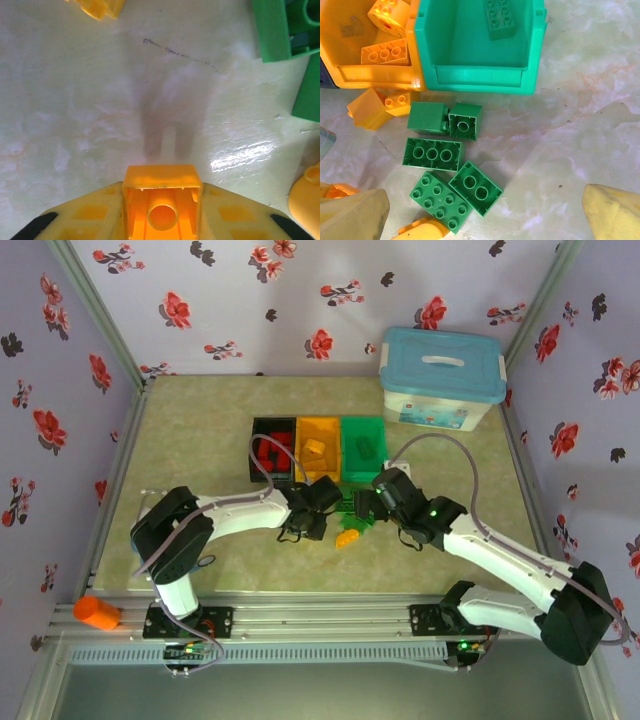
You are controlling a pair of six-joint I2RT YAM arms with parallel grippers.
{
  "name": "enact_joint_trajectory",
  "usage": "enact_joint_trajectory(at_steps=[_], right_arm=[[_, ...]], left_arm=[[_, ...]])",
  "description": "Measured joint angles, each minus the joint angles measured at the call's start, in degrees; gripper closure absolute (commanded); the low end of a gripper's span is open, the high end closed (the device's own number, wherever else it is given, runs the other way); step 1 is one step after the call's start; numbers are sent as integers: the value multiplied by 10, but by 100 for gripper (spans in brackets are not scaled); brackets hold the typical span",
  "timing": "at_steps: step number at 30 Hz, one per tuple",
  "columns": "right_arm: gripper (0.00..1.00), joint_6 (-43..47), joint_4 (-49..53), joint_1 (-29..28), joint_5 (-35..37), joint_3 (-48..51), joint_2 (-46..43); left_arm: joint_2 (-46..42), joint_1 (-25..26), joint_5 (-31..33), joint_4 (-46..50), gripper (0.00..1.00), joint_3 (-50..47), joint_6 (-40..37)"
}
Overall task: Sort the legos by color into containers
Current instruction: Pick up the lego from the middle-left of the table, then place the lego in the container.
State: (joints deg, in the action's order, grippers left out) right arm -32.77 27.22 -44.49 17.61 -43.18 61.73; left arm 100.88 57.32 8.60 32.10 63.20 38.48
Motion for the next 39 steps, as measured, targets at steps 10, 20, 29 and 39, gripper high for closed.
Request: enact_joint_trajectory(at_steps=[10, 20, 29, 39], right_arm=[[1, -29, 0, 3, 0, 27, -27], [1, -63, 1, 4, 0, 77, -66], [1, -69, 16, 7, 10, 86, -113], [1, -73, 30, 7, 17, 87, -138]], left_arm=[[-14, -47, 4, 20, 73, 73, -30], [-4, -114, 4, 55, 72, 192, -75], [91, -162, -7, 82, 71, 323, -107], [181, -177, -22, 130, 32, 465, -123]])
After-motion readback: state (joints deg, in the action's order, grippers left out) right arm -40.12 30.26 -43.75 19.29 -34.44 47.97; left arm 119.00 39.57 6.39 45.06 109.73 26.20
